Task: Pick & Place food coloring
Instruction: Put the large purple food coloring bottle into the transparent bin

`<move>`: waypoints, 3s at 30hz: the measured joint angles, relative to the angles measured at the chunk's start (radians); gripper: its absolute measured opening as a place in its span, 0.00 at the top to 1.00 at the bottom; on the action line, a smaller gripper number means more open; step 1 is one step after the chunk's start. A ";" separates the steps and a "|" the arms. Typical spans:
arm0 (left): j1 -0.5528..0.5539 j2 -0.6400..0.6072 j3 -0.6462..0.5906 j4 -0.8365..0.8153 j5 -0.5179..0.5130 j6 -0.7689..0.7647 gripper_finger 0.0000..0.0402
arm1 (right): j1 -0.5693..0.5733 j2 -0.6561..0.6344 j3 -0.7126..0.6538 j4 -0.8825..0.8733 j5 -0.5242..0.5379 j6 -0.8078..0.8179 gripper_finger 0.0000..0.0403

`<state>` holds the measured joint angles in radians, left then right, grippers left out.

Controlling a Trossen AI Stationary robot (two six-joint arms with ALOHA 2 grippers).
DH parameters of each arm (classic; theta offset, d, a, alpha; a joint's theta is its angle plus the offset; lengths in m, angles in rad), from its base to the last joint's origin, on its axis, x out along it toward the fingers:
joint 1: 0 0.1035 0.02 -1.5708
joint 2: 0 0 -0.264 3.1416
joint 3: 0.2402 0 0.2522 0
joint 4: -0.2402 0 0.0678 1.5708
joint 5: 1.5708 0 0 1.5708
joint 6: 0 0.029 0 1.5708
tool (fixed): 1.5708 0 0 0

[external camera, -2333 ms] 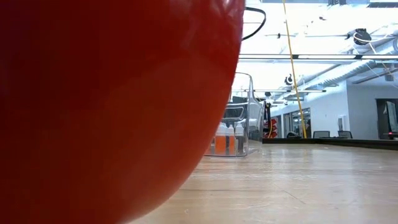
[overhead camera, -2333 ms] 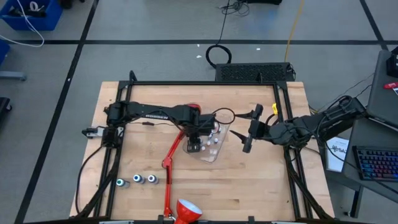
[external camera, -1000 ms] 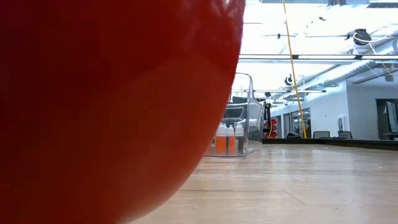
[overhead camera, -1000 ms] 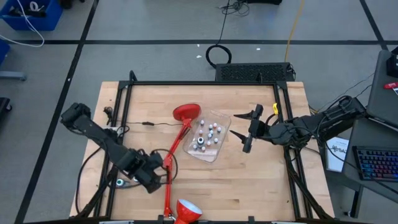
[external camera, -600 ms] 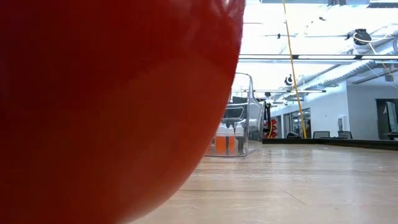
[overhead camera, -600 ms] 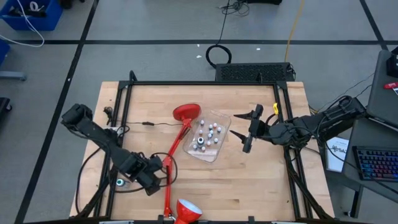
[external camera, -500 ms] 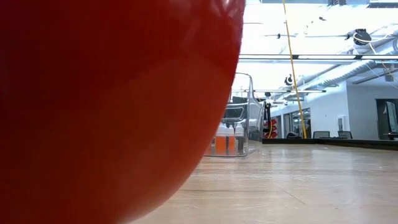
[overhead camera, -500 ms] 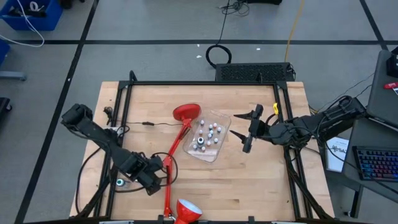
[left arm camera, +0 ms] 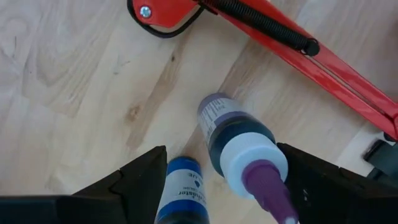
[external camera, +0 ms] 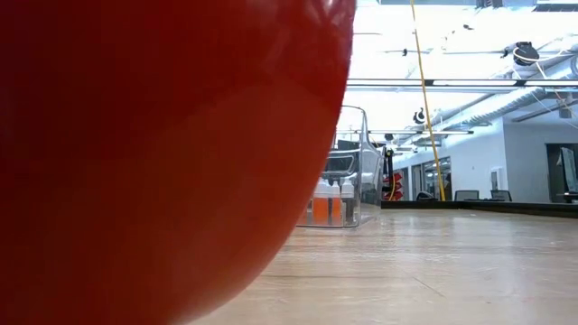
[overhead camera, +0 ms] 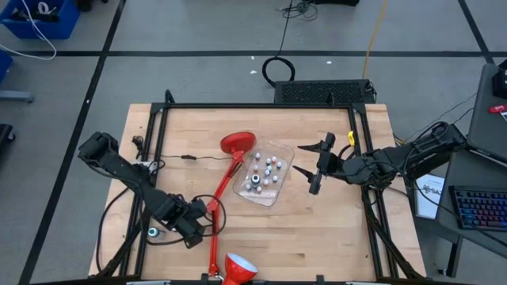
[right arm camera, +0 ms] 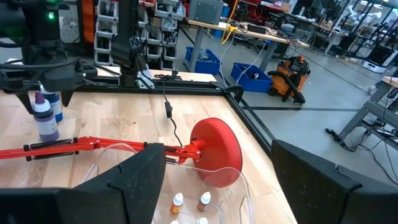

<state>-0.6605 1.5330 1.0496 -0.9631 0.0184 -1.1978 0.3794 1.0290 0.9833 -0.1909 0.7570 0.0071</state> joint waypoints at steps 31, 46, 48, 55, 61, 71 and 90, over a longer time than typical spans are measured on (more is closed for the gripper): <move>0.066 0.001 0.007 0.042 -0.018 0.250 0.93 | 0.000 -0.001 -0.068 0.119 0.000 -0.043 0.31; 0.068 -0.077 0.008 -0.028 -0.022 0.168 0.66 | 0.000 -0.001 -0.068 0.115 -0.001 -0.045 0.31; 0.075 -0.076 0.008 -0.035 -0.035 0.200 0.64 | 0.000 -0.001 -0.068 0.115 -0.001 -0.045 0.31; 0.127 -0.076 0.008 -0.029 -0.049 0.330 0.61 | 0.000 -0.001 -0.068 0.115 -0.002 -0.042 0.31; 0.160 -0.077 0.009 -0.025 -0.073 0.371 0.57 | 0.000 -0.001 -0.068 0.114 -0.002 -0.039 0.31; 0.161 -0.076 0.009 0.040 -0.059 0.387 0.51 | 0.000 -0.001 -0.068 0.112 -0.002 -0.038 0.31; 0.119 -0.028 0.008 0.128 -0.072 0.422 0.46 | 0.000 -0.001 -0.068 0.112 -0.002 -0.036 0.31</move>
<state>-0.5419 1.5051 1.0576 -0.8351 -0.0532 -0.7761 0.3794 1.0283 0.9157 -0.0786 0.7551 -0.0292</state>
